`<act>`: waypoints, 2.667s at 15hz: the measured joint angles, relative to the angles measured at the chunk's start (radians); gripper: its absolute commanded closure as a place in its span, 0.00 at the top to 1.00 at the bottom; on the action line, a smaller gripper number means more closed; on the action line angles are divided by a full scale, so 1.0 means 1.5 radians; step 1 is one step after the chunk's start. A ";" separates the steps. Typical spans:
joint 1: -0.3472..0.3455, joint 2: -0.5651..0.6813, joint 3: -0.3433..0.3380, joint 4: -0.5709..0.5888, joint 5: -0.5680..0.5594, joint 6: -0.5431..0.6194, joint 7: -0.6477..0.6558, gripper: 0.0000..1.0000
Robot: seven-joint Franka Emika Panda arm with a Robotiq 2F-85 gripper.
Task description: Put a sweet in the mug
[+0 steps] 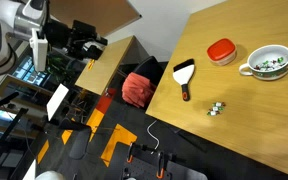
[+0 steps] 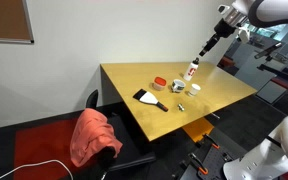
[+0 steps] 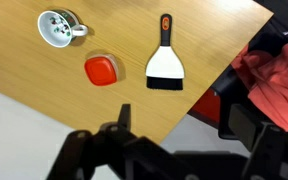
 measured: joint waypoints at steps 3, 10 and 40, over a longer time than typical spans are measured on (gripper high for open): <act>0.000 0.000 0.000 0.000 0.000 0.000 0.000 1.00; -0.006 0.004 0.000 -0.001 -0.005 0.000 0.015 1.00; -0.173 0.319 -0.085 -0.111 -0.018 0.340 0.298 1.00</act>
